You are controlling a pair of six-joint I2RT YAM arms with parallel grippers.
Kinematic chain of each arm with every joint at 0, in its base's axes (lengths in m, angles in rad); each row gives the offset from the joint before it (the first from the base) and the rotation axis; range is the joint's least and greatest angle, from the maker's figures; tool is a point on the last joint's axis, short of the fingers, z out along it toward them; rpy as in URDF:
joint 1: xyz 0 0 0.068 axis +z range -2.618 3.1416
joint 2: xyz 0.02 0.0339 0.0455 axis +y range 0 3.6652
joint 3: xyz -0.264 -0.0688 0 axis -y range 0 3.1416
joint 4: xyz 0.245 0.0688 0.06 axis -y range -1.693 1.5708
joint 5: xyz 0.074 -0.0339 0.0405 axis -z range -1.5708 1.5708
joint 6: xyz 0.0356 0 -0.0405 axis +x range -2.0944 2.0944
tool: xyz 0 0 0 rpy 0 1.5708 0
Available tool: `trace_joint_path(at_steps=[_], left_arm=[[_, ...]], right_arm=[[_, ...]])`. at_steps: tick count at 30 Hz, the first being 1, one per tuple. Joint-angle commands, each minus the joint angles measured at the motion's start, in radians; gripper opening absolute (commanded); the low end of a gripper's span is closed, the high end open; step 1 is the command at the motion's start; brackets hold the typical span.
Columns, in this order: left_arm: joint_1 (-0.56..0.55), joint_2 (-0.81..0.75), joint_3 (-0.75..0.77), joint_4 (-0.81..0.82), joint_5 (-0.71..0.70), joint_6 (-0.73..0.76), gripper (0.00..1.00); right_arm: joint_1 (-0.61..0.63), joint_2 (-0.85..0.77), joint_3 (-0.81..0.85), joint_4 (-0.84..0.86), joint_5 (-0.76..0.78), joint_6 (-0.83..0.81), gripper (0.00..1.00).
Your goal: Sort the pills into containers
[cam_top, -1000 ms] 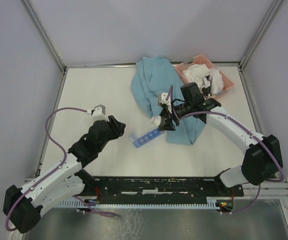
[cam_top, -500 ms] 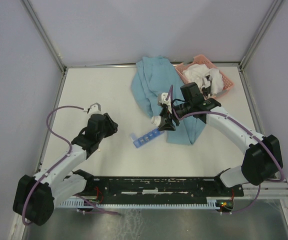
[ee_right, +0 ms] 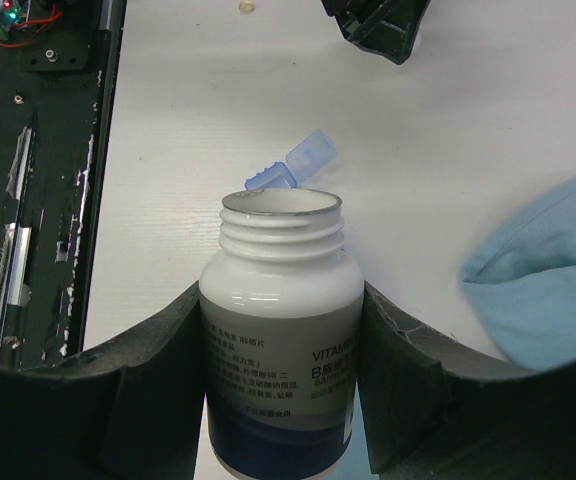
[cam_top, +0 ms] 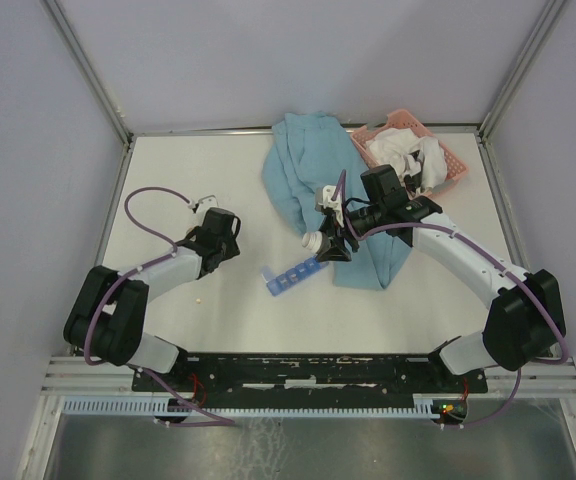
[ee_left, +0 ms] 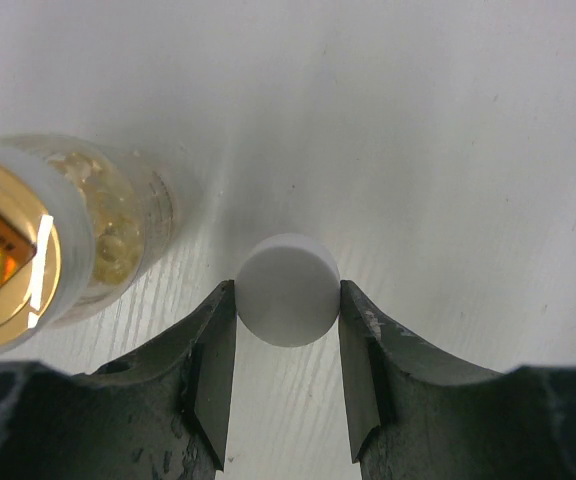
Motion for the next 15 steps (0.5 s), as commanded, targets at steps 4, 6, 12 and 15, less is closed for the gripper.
trace_joint_path(at_steps=[4, 6, 12, 15], left_arm=[[0.004, 0.111, 0.108, 0.007, -0.058, 0.077, 0.12], [0.004, 0.121, 0.118, -0.001, -0.071, 0.084, 0.14], [0.003, 0.109, 0.126, -0.007, -0.068, 0.088, 0.34], [0.004, 0.094, 0.122, -0.01, -0.045, 0.085, 0.46]], right_arm=[[-0.007, -0.015, 0.011, 0.012, -0.007, 0.0, 0.05], [-0.01, -0.015, 0.012, 0.012, -0.007, 0.001, 0.05], [-0.011, -0.016, 0.012, 0.012, -0.01, 0.002, 0.05], [-0.011, -0.016, 0.011, 0.012, -0.01, 0.002, 0.05]])
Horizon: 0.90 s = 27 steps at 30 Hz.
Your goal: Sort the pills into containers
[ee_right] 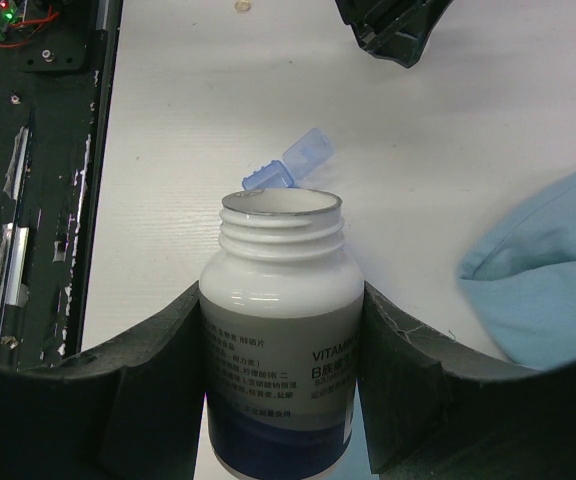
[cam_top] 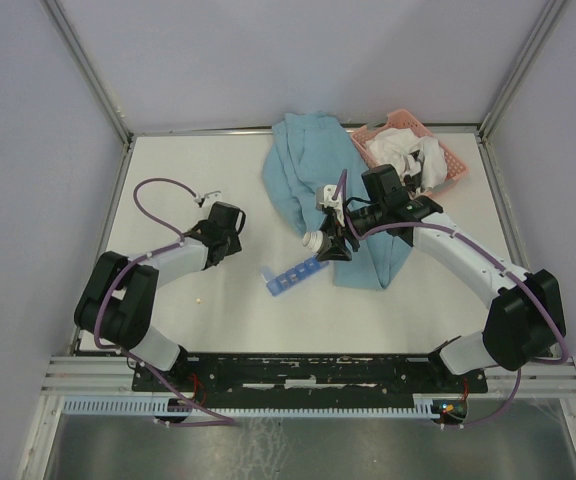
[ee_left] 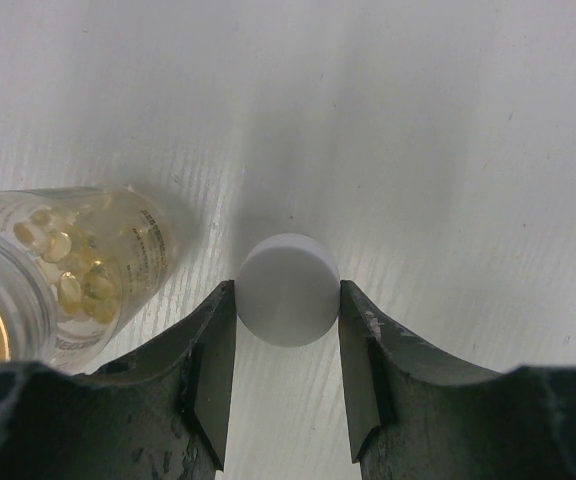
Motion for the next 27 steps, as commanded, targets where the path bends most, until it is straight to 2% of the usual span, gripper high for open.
trace_joint_path(at_steps=[1, 4, 6, 12, 15, 18, 20, 22, 24, 27], left_arm=[[0.003, -0.032, 0.029, 0.007, -0.009, 0.028, 0.49], [0.004, -0.049, 0.026, 0.006, 0.002, 0.029, 0.51], [0.003, -0.059, 0.027, 0.0, 0.005, 0.028, 0.57], [0.002, -0.109, 0.03, -0.019, 0.058, 0.021, 0.58], [0.002, -0.157, 0.029, -0.027, 0.152, 0.024, 0.58], [0.002, -0.257, 0.016, 0.006, 0.338, 0.041, 0.6], [0.002, -0.337, -0.003, 0.048, 0.487, 0.054, 0.6], [0.004, -0.424, -0.014, 0.067, 0.585, 0.06, 0.66], [0.009, -0.507, -0.005, 0.057, 0.65, 0.072, 0.7], [0.046, -0.585, 0.048, 0.02, 0.732, 0.084, 0.75]], right_arm=[[-0.004, -0.014, 0.012, 0.012, -0.01, 0.002, 0.05], [-0.005, -0.015, 0.012, 0.014, -0.013, 0.005, 0.05], [-0.005, -0.015, 0.012, 0.013, -0.014, 0.006, 0.05], [-0.008, -0.015, 0.012, 0.017, -0.02, 0.013, 0.05], [-0.013, -0.015, 0.012, 0.023, -0.047, 0.024, 0.05], [-0.029, -0.021, 0.015, 0.054, -0.1, 0.078, 0.05], [-0.04, -0.046, 0.009, 0.134, -0.109, 0.188, 0.05], [-0.064, -0.098, -0.006, 0.257, -0.093, 0.33, 0.06], [-0.105, -0.164, -0.035, 0.441, -0.025, 0.503, 0.06], [-0.211, -0.207, -0.024, 0.77, 0.06, 0.86, 0.06]])
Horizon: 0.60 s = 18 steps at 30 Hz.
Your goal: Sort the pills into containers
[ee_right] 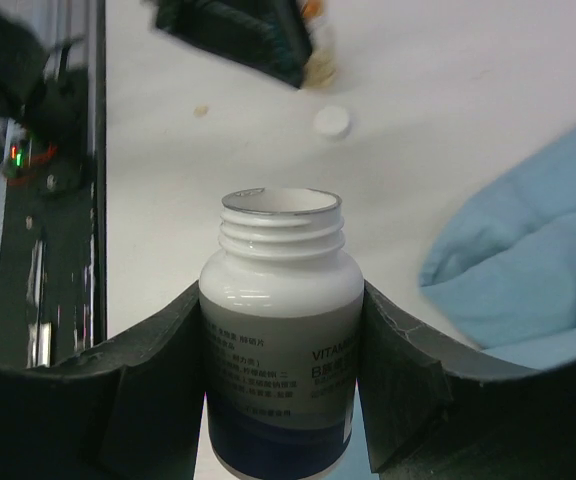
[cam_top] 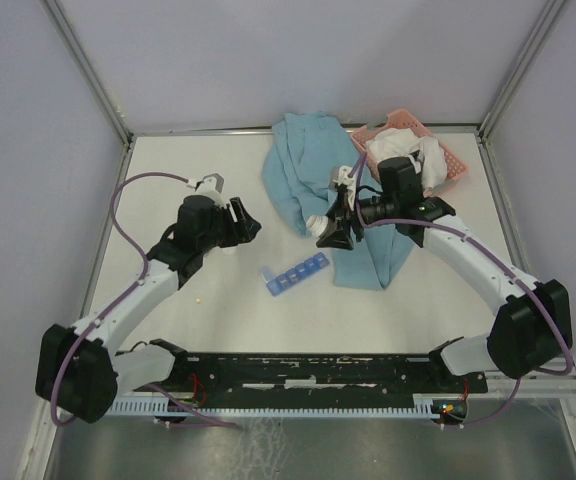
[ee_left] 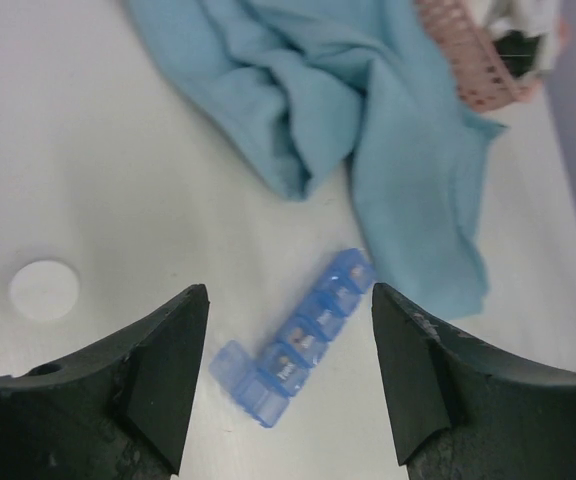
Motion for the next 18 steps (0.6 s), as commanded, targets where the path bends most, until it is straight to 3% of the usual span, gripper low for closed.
trace_joint_path(at_steps=[1, 5, 8, 12, 16, 17, 18], left_arm=[[0.05, -0.109, 0.076, 0.01, 0.223, 0.057, 0.75], [0.063, -0.133, 0.094, -0.003, 0.243, 0.048, 0.76], [0.063, -0.146, 0.058, 0.037, 0.272, 0.013, 0.76], [0.063, -0.198, -0.017, 0.14, 0.303, -0.034, 0.76], [0.062, -0.234, -0.048, 0.188, 0.33, -0.053, 0.76], [0.063, -0.236, -0.048, 0.191, 0.342, -0.056, 0.76], [0.063, -0.236, -0.046, 0.19, 0.357, -0.055, 0.76]], right_arm=[[-0.163, -0.083, 0.059, 0.596, 0.084, 0.612, 0.06], [-0.309, 0.008, 0.234, 1.014, 0.1, 1.148, 0.06], [-0.276, -0.006, 0.331, 1.302, 0.041, 1.403, 0.07], [-0.211, -0.147, 0.306, 1.408, 0.014, 1.436, 0.07], [-0.337, -0.125, 0.379, 1.154, 0.065, 1.377, 0.07], [-0.334, -0.119, 0.378, 1.188, 0.049, 1.433, 0.07], [-0.307, -0.126, 0.354, 1.332, 0.029, 1.489, 0.07]])
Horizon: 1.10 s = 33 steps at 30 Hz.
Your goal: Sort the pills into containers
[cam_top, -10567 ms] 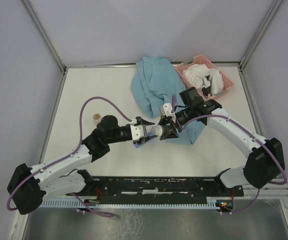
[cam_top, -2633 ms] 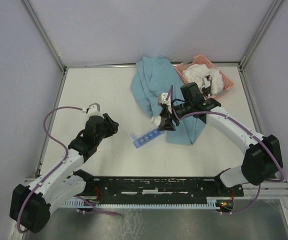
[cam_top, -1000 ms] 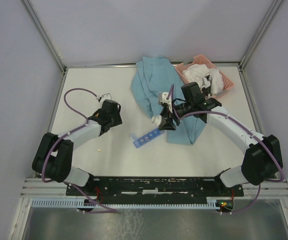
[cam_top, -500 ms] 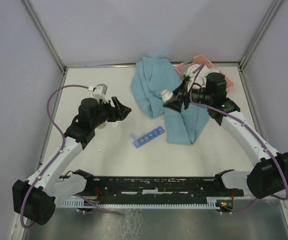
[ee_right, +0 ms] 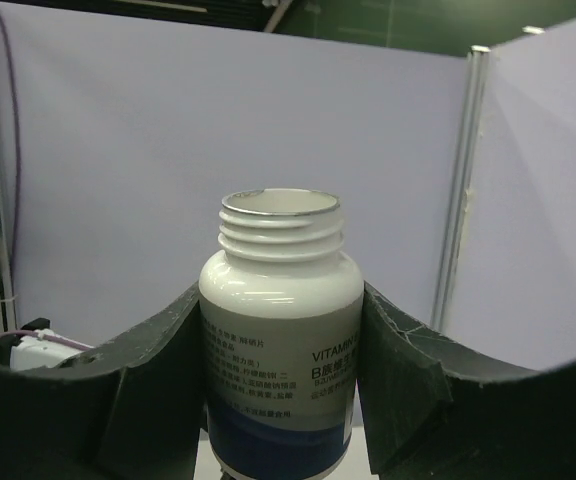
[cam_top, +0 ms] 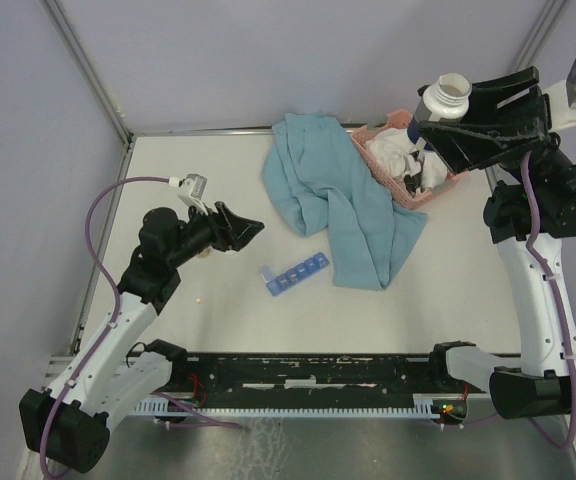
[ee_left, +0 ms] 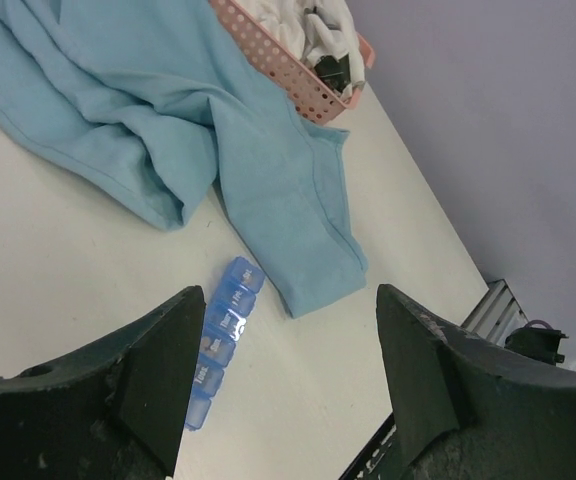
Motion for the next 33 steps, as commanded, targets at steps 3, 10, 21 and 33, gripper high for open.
trace_joint_path(at_steps=[3, 10, 21, 33], left_arm=[[0.003, -0.037, 0.009, 0.094, 0.079, -0.031, 0.76], [0.003, -0.076, -0.045, 0.169, 0.1, -0.04, 0.78], [0.003, -0.105, -0.267, 0.337, -0.03, -0.144, 0.91], [0.003, -0.235, -0.26, 0.107, -0.221, -0.096, 0.87]], right_arm=[[0.031, -0.074, -0.042, -0.02, -0.054, 0.008, 0.07], [0.045, -0.126, -0.178, 0.02, -0.124, -0.019, 0.07], [0.265, -0.066, -0.391, -1.141, -0.311, -1.533, 0.08], [0.472, 0.225, -0.431, -1.399, -0.104, -2.178, 0.09]])
